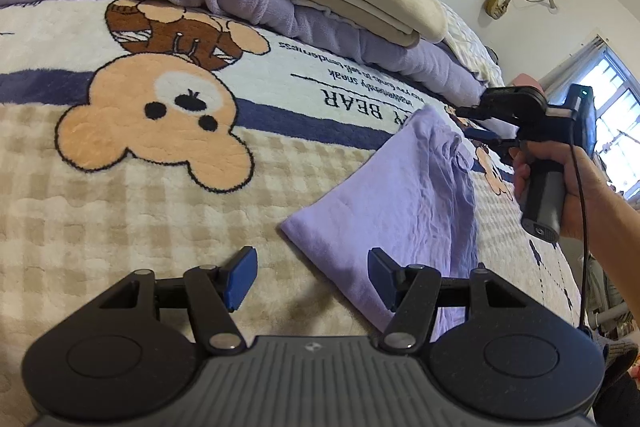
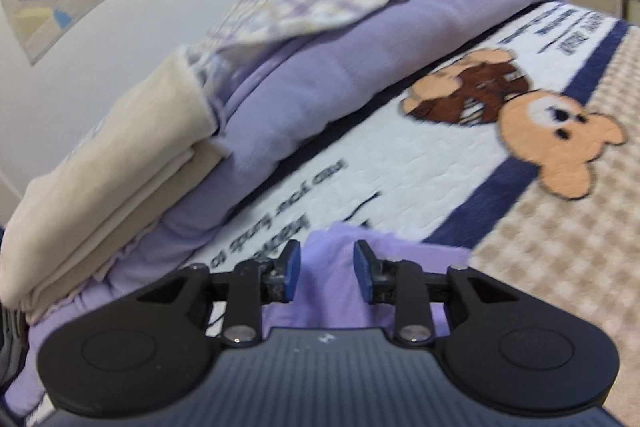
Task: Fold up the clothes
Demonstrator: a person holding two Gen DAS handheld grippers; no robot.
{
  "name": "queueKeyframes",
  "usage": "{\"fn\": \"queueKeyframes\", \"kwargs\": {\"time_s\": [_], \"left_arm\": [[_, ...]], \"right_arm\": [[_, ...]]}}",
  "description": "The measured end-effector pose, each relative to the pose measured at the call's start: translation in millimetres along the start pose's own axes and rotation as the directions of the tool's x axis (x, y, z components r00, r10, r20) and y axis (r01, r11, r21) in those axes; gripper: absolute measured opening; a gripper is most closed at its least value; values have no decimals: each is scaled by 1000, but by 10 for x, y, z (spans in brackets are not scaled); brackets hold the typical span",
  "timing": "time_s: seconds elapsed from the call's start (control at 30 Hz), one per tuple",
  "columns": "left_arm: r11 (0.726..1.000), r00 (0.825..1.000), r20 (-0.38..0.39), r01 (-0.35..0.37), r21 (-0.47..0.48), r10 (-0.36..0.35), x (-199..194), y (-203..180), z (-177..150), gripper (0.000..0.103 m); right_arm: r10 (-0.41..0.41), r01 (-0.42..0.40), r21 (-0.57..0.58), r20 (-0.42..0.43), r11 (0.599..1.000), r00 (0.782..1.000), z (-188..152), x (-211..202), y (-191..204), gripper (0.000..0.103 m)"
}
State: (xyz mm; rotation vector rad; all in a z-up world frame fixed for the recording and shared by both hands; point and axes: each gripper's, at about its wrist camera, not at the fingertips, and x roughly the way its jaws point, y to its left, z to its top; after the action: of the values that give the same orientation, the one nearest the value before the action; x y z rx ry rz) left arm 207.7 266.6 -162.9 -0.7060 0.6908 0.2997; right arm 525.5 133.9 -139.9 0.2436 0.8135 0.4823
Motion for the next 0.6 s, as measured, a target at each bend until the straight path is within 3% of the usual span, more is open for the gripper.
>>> {"fn": "queueKeyframes", "kwargs": {"time_s": [0.13, 0.23, 0.33, 0.37, 0.43, 0.53, 0.6], "left_arm": [[971, 994, -12, -106, 212, 111, -75, -191, 42, 61], [866, 959, 84, -282, 413, 272, -257, -398, 152, 61], [844, 948, 113, -316, 434, 297, -395, -482, 333, 61], [815, 940, 150, -341, 469, 307, -489, -574, 459, 61], [769, 938, 181, -347, 537, 296, -556, -721, 607, 61], [757, 960, 116, -272, 594, 254, -496, -854, 793, 61], [693, 971, 75, -216, 688, 228, -310, -939, 868, 61]], "right_arm": [[-36, 31, -87, -57, 996, 998, -153, -201, -32, 36], [-58, 37, -145, -139, 989, 989, -377, -462, -28, 37], [-43, 4, -179, -213, 984, 976, -587, -770, 4, 43], [-39, -4, -188, -226, 982, 973, -637, -850, 18, 45], [-34, -30, -237, -260, 971, 965, -788, -1154, 73, 51], [-19, -67, -293, -282, 954, 959, -983, -1582, 91, 58], [4, -93, -319, -271, 943, 963, -1128, -1831, 83, 61]]}}
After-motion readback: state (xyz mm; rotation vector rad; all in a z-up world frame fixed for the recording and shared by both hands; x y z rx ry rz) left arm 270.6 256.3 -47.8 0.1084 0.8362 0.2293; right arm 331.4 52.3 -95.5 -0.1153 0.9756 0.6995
